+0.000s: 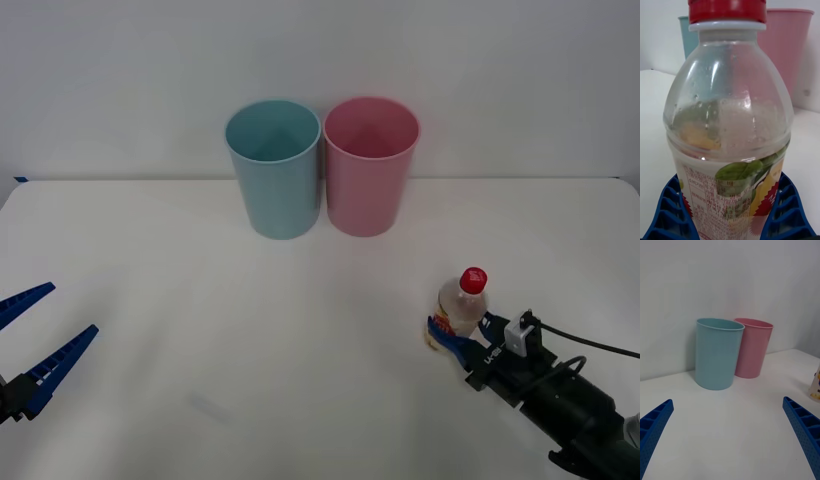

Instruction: Grasp the object on the table and drop it into the matching bin: aluminum can to the light blue bin, PET bottle to the pink bin.

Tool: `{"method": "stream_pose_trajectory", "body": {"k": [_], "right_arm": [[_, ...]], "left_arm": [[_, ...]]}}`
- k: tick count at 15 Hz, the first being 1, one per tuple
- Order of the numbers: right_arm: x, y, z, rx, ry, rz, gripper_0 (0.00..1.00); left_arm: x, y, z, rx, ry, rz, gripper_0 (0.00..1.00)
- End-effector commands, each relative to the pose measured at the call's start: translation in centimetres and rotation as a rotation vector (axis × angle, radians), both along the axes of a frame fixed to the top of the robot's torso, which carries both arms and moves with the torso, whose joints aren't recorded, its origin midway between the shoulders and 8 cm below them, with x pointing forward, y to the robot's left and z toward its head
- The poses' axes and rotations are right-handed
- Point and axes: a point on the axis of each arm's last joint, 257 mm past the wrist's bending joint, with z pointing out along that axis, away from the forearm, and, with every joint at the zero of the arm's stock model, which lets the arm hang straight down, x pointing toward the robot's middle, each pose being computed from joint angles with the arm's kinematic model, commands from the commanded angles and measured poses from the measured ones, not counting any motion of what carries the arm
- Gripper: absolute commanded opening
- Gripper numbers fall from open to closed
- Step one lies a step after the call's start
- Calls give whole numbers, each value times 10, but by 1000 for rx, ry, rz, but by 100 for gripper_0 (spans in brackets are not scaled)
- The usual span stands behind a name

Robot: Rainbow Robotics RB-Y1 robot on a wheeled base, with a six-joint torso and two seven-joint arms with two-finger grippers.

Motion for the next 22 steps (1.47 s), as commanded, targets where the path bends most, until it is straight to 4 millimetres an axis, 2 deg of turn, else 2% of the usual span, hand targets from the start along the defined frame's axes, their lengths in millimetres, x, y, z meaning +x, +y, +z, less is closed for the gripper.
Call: {"method": "stream_pose_trajectory", "body": {"k": [1,6,12,14,19,22], "right_arm": [[0,2,5,13,-5,5,0],[-6,14,40,54,-44,37,0],[-10,26,103,151,-50,102,0],[-9,33,130,198,-52,125,0],[4,44,183,247,-60,188,0],[16,47,214,212,-111,222,0]], "left_arm": [[0,0,0,0,0,0,100],[0,0,0,0,0,0,100],[0,0,0,0,0,0,100],[0,0,0,0,0,0,100],[0,0,0,0,0,0,100],[0,0,0,0,0,0,100]]}}
